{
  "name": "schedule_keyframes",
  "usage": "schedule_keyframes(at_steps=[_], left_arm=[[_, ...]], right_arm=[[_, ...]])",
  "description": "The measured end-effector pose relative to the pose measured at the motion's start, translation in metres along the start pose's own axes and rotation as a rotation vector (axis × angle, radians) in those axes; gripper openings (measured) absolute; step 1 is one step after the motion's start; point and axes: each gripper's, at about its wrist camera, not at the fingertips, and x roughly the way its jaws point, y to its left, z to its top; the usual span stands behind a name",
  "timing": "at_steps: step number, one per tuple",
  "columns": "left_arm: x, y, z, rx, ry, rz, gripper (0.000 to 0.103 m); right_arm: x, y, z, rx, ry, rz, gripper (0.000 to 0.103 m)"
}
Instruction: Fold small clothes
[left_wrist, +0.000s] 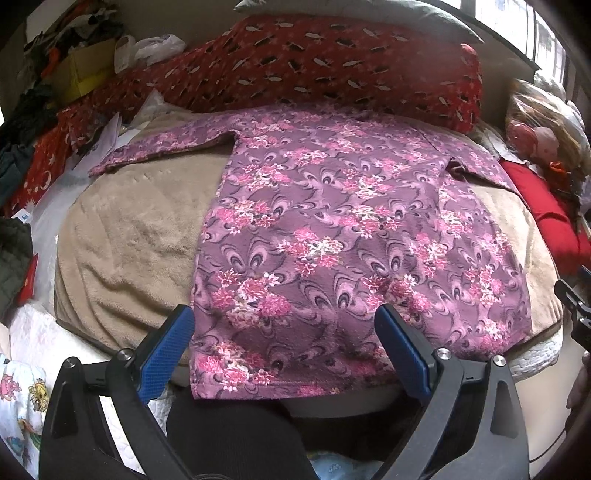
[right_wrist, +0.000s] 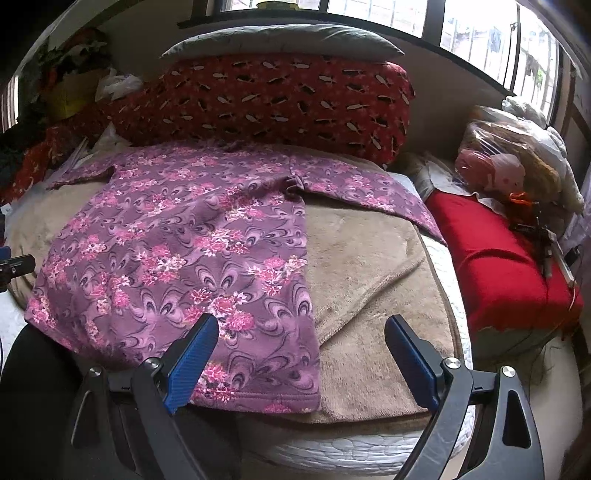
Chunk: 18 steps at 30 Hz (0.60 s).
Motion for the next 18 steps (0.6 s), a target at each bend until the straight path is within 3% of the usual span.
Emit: schedule_keyframes(at_steps=[18], left_arm=[[-0.008, -0.005, -0.004, 0.014, -0.002, -0.019, 0.099]], right_arm=[[-0.012, -0.004, -0.007, 0.014, -0.013, 0.013, 0.093]])
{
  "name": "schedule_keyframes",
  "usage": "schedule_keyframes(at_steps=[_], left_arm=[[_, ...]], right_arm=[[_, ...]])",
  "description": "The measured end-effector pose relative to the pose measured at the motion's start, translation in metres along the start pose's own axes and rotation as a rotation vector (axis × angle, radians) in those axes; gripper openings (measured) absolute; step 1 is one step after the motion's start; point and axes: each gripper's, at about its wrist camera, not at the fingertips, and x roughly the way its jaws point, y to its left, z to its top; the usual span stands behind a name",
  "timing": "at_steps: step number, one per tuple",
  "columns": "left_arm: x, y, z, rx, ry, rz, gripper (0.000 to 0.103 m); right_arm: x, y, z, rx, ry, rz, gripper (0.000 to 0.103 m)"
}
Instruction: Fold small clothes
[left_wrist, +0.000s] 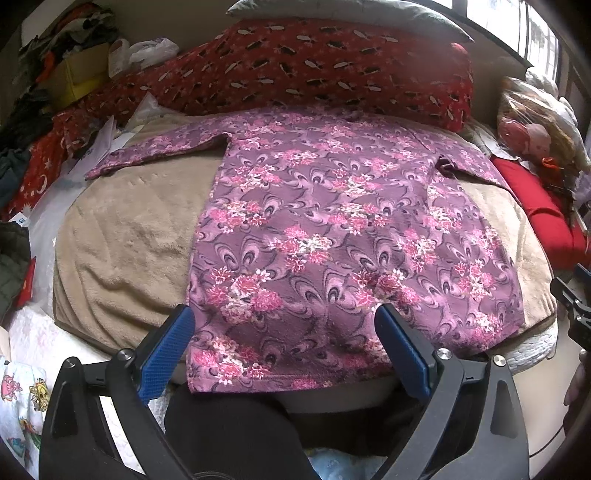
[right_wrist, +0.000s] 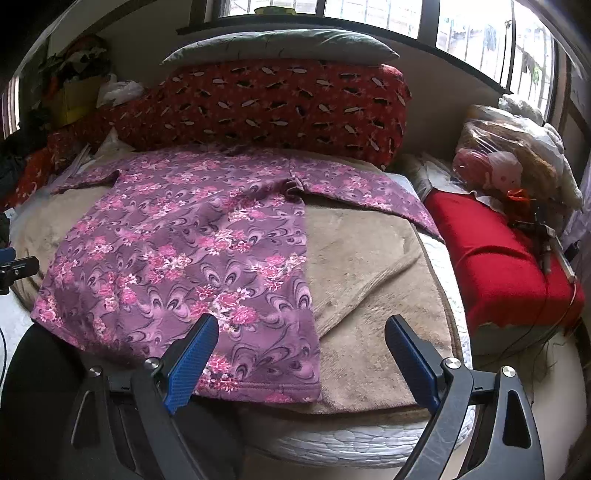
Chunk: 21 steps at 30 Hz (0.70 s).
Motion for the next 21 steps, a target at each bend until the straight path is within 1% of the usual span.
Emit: schedule_keyframes(at_steps=[11, 21], left_arm=[[0.005, 0.004, -0.001, -0.013, 0.01, -0.008, 0.099], [0.018, 0.011, 0.004, -0.028, 0.035, -0.014, 0.099]], right_arm=[[0.006, 0.002, 0.0, 0.015, 0.021, 0.017, 0.093], [0.015, -0.001, 0.002, 0.038, 0.044, 0.03, 0.093]])
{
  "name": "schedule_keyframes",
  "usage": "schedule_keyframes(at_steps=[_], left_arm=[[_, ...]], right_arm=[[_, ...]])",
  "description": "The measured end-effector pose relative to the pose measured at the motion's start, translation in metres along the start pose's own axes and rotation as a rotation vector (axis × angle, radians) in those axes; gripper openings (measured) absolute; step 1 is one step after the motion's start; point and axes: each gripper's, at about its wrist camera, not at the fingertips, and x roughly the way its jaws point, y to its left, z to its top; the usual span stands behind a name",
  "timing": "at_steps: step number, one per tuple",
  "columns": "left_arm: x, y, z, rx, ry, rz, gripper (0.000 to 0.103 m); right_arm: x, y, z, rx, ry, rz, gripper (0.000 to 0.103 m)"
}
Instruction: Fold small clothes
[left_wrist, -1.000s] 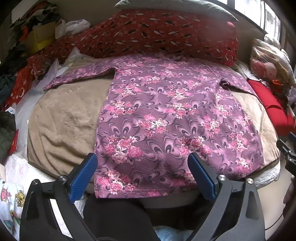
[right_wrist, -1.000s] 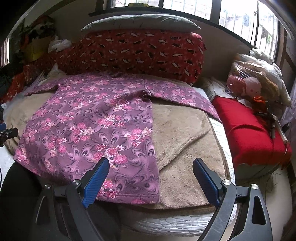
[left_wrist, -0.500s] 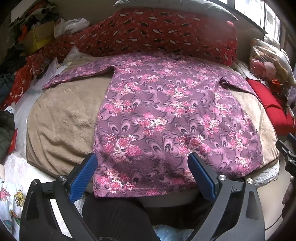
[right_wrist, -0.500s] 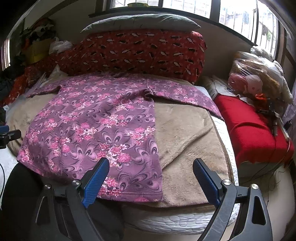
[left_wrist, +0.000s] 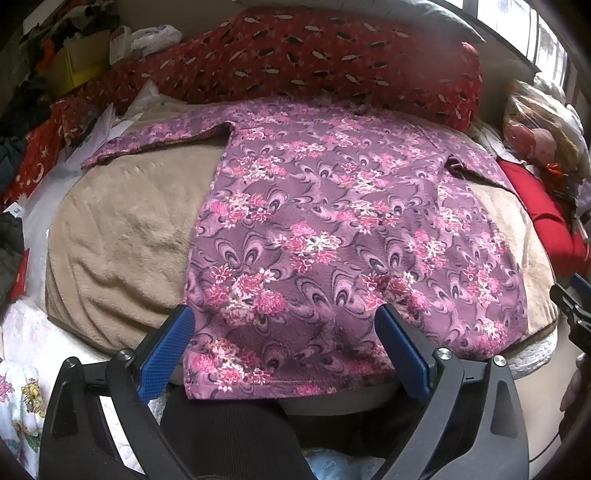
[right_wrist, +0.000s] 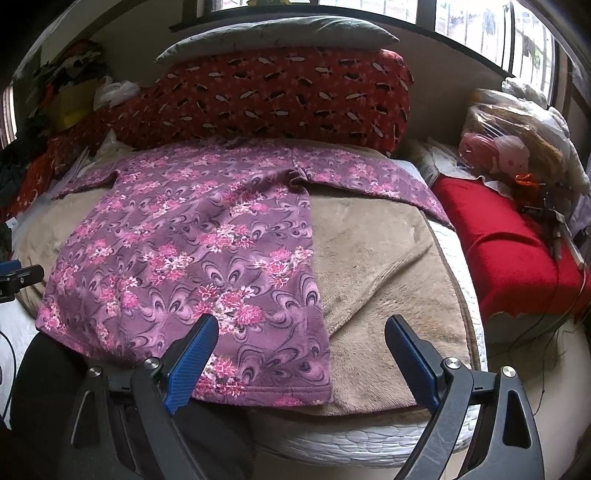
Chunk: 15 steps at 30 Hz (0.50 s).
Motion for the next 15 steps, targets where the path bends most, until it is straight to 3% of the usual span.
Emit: schedule_keyframes(at_steps=[5, 10, 15], left_arm=[[0.01, 0.012, 0.006, -0.032, 0.022, -0.006, 0.099], [0.028, 0.057, 0.013, -0.144, 0.062, 0.05, 0.099], [0.056, 0.106, 0.008, -0.278, 0.161, 0.098, 0.099]], right_arm=[[0.009, -0.002, 0.003, 0.008, 0.017, 0.008, 0.093], [0.032, -0.016, 0.001, 0.075, 0.076, 0.045, 0.092], [0.062, -0.029, -0.007, 0.157, 0.155, 0.078, 0.091]])
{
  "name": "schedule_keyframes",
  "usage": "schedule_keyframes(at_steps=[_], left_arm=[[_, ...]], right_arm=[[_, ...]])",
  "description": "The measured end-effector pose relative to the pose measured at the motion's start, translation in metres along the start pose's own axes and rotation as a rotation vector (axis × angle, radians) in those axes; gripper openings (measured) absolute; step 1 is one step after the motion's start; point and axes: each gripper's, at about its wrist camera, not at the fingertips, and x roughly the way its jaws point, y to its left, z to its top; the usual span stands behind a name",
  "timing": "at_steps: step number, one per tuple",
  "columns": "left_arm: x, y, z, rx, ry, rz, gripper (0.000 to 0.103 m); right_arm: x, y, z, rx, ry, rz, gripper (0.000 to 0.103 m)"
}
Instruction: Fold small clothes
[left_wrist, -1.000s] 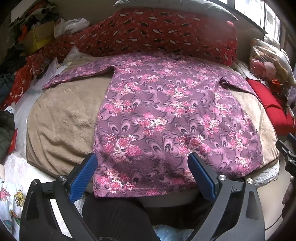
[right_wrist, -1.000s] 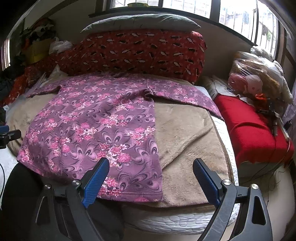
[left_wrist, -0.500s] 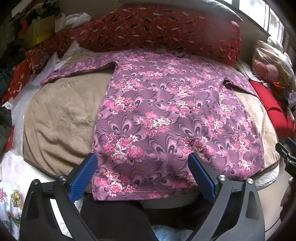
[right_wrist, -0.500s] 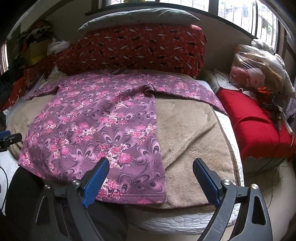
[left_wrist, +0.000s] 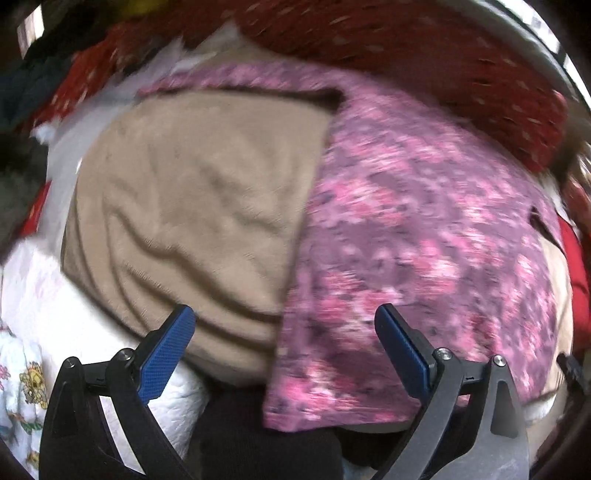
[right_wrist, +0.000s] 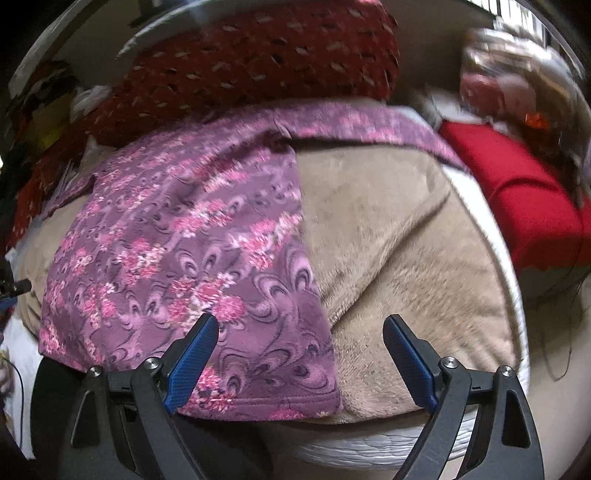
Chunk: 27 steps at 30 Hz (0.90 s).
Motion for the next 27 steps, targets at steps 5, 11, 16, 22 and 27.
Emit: schedule_keyframes(at_steps=[5, 11, 16, 22, 27], left_arm=[[0.039, 0.006, -0.011, -0.003, 0.143, -0.007, 0.098], [0.044, -0.011, -0.026, 0.06, 0.23, -0.175, 0.006], [0.008, 0.001, -0.018, 0.006, 0.185, -0.303, 0.004], [0.038, 0.022, -0.028, -0.029, 0.261, -0.211, 0.004], [0.028, 0.036, -0.033, -0.056, 0.258, -0.237, 0.005]], right_arm=[[0.029, -0.004, -0.006, 0.05, 0.102, 0.061, 0.078], [0.027, -0.002, -0.014, 0.032, 0.11, 0.155, 0.007], [-0.023, -0.019, -0.01, 0.103, -0.002, 0.334, 0.007], [-0.014, -0.029, -0.035, 0.103, 0.065, 0.28, 0.007], [0.018, -0.03, -0.047, 0.125, 0.19, 0.239, 0.014]])
